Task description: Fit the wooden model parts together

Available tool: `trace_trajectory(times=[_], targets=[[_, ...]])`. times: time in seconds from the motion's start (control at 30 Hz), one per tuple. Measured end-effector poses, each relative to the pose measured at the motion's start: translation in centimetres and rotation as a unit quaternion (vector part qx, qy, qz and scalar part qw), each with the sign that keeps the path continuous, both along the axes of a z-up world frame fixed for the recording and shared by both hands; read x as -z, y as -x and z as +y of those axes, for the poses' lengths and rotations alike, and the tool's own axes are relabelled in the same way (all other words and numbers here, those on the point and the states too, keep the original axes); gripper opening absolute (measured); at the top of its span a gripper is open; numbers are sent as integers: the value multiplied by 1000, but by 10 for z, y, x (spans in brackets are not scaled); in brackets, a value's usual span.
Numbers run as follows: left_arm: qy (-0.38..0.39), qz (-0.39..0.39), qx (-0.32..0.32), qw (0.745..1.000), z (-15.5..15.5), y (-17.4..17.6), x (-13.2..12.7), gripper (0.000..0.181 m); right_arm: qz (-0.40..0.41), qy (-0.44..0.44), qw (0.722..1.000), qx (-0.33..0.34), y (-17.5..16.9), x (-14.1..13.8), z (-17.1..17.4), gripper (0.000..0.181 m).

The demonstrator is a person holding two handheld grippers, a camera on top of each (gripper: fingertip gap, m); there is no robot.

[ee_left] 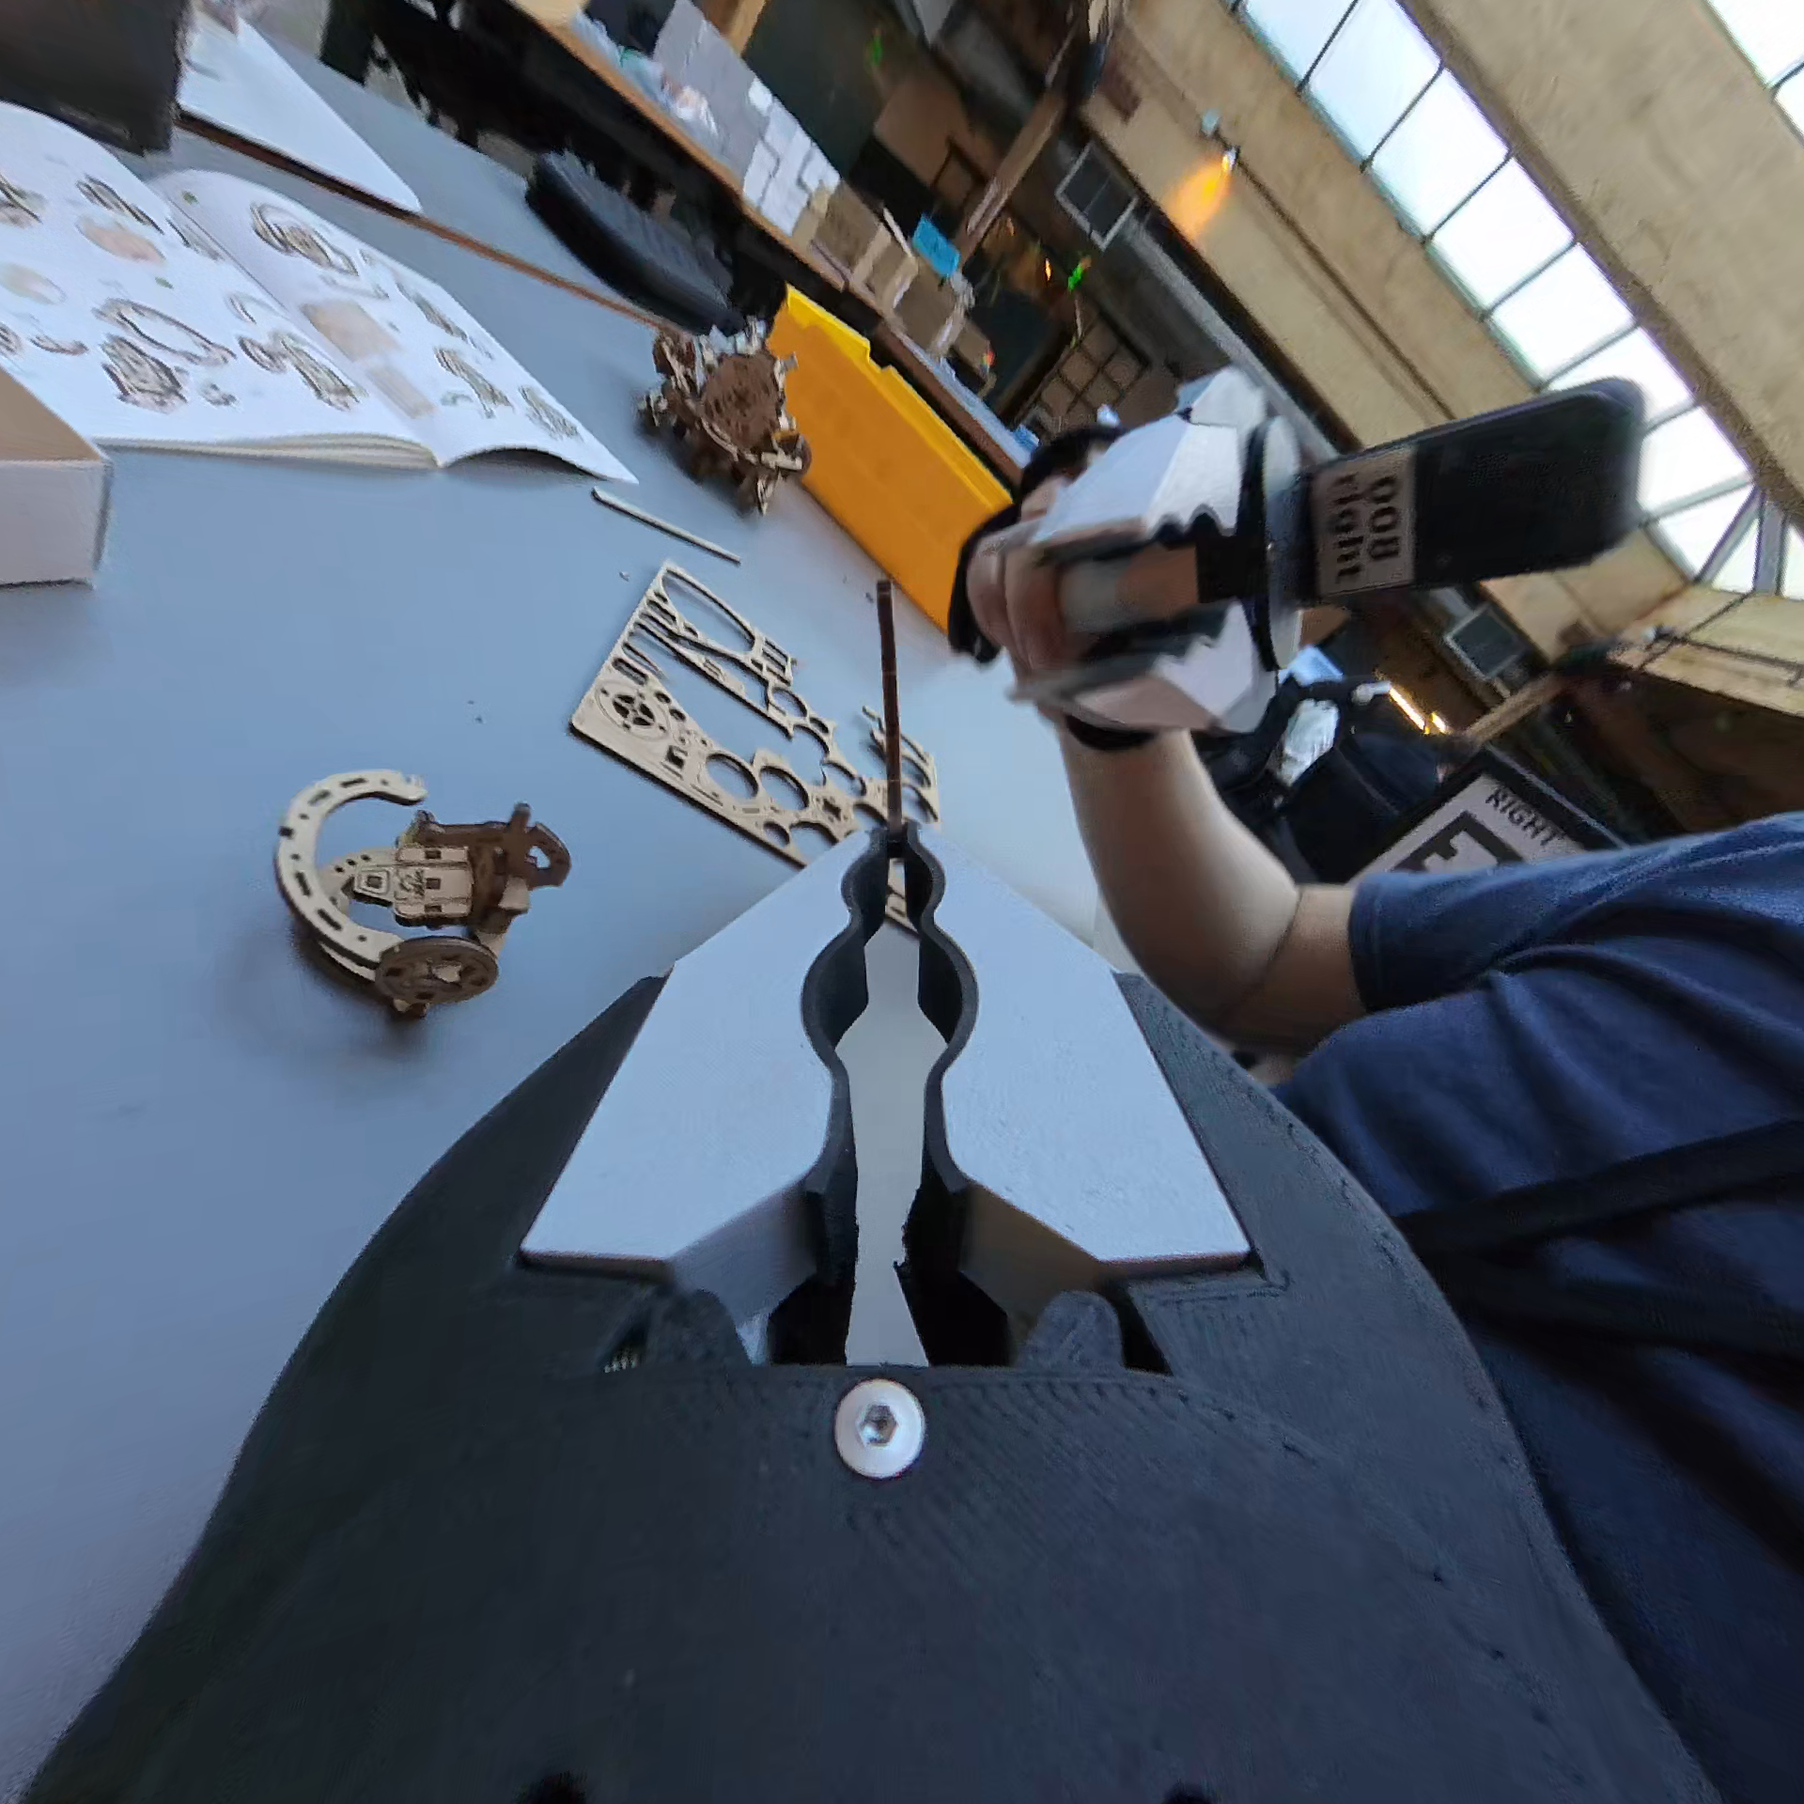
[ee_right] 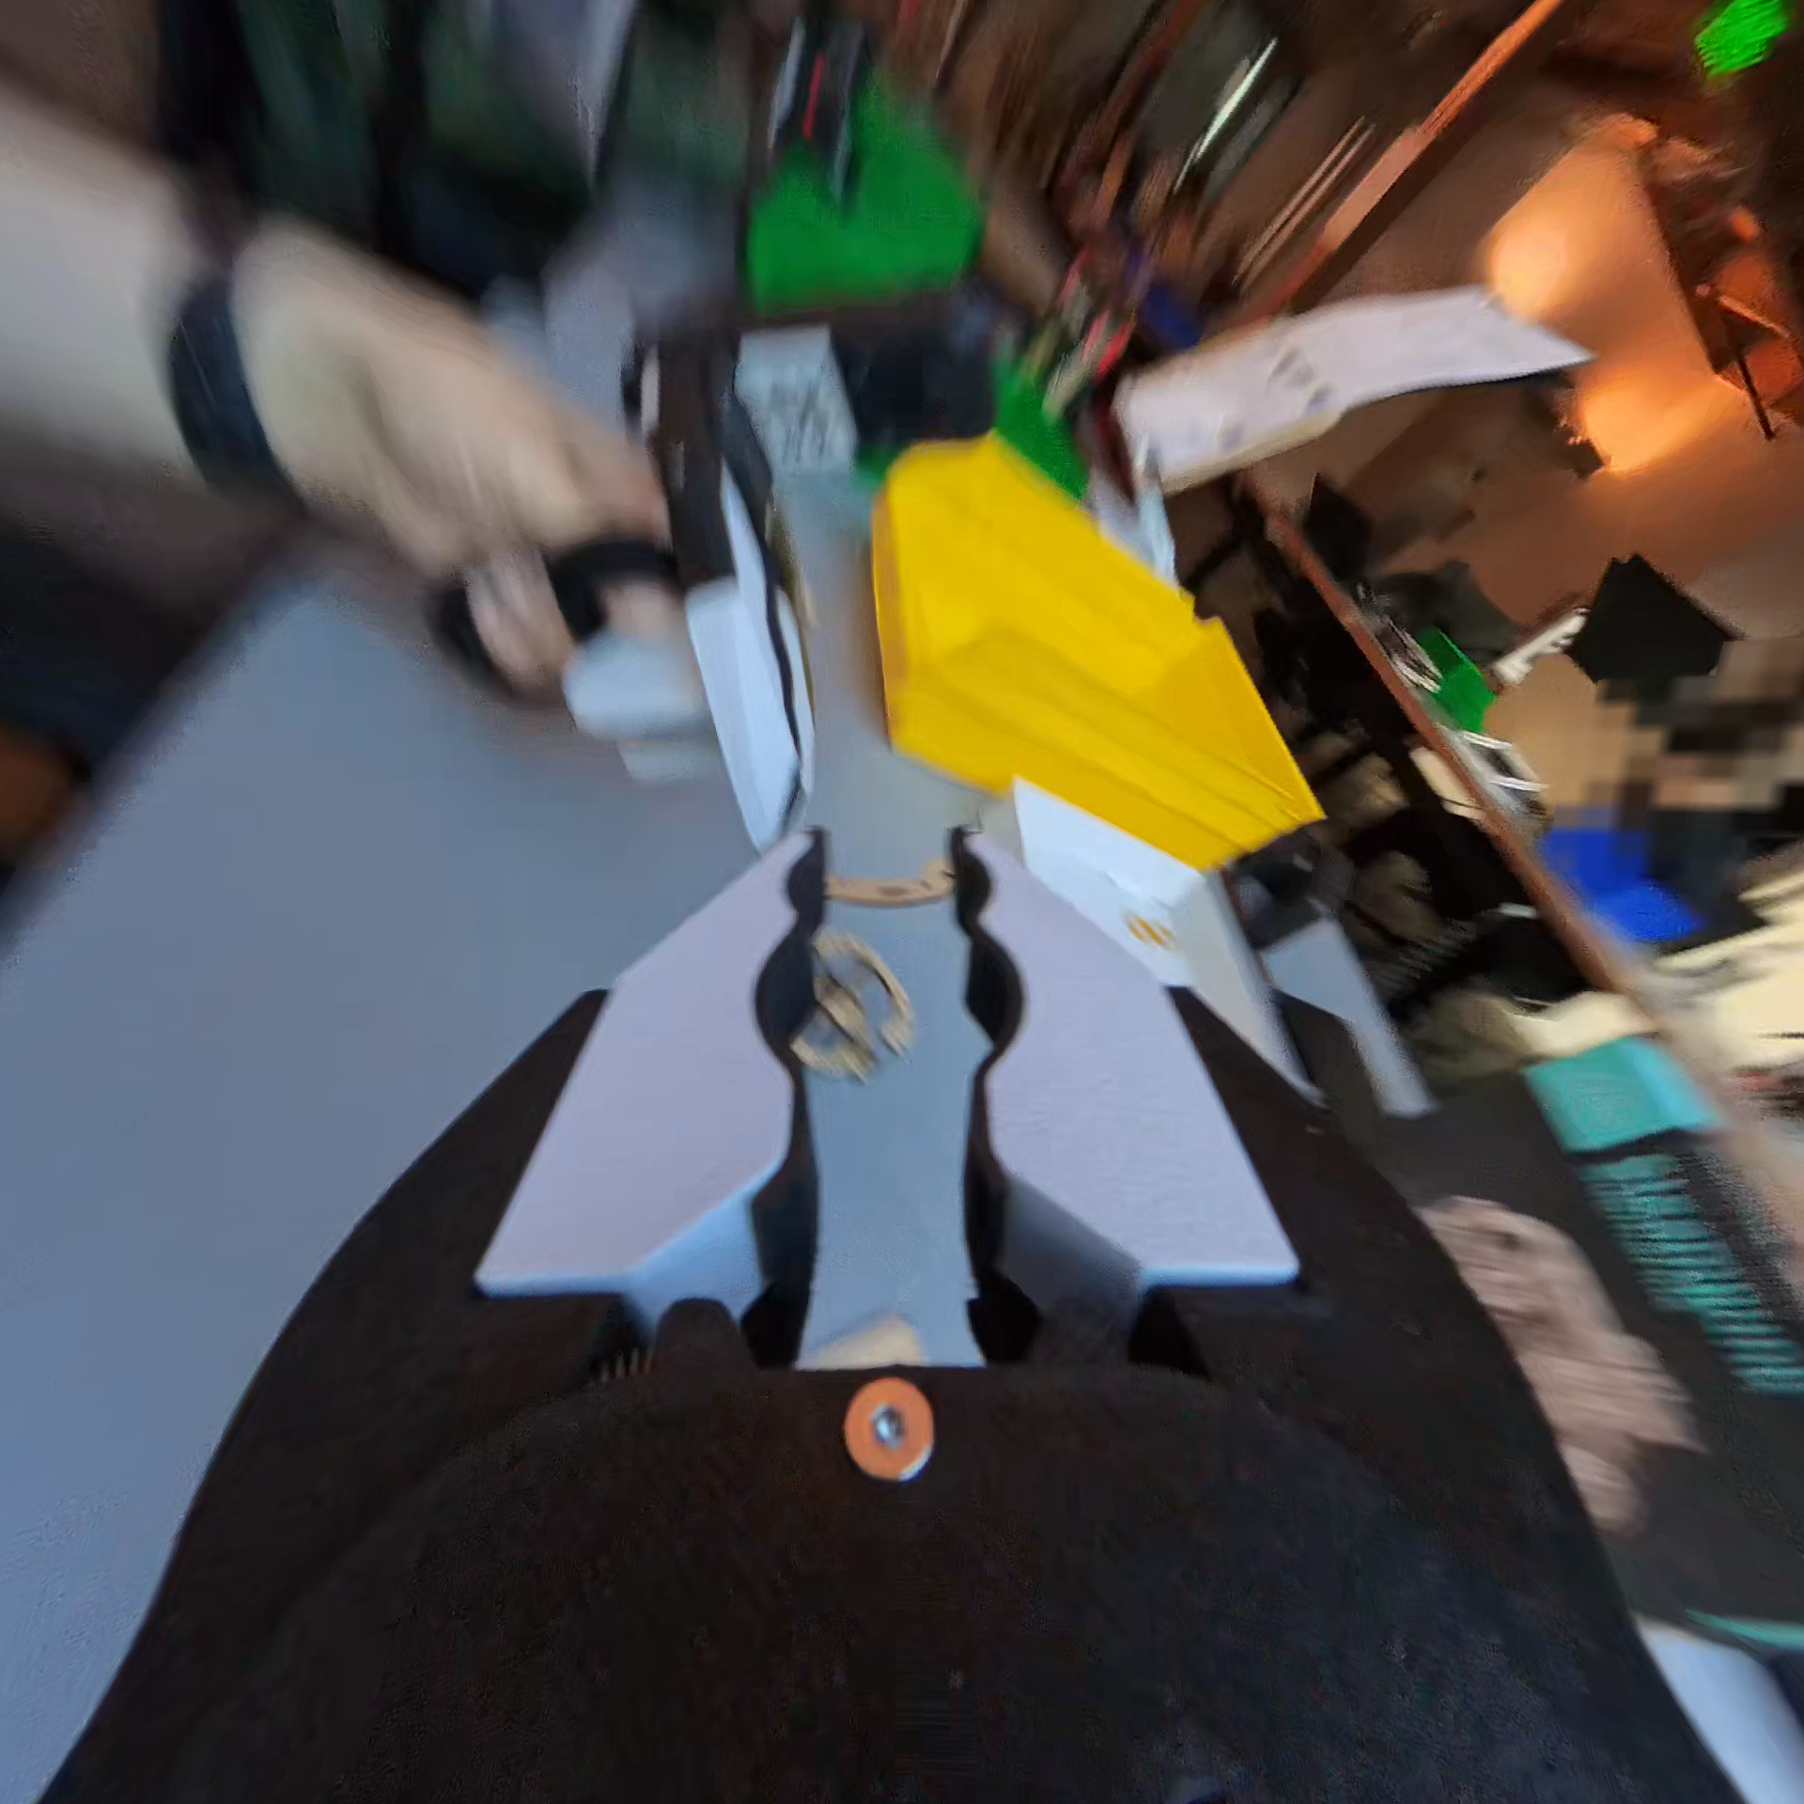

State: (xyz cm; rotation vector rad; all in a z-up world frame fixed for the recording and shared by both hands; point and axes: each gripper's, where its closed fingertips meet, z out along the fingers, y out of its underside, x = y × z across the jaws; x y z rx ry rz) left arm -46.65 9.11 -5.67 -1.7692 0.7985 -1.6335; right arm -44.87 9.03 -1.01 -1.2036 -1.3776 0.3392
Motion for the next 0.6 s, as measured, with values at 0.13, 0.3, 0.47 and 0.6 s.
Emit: trace_trajectory(times=[0.13, 0.3, 0.47, 0.6], targets=[[11, -43, -18, 999, 5, 2, -11, 0, 385, 287, 876, -39, -30, -29, 0, 36], [8, -46, -13, 999, 0, -9, -15, 0, 440, 543, 711, -77, -14, 11, 12, 33], [19, -48, -6, 999, -3, -12, -19, 1, 398, 549, 731, -79, 8, 23, 6, 16], [14, -38, 0, 999, -6, -14, -18, 1, 406, 552, 721, -102, 8, 22, 4, 1]])
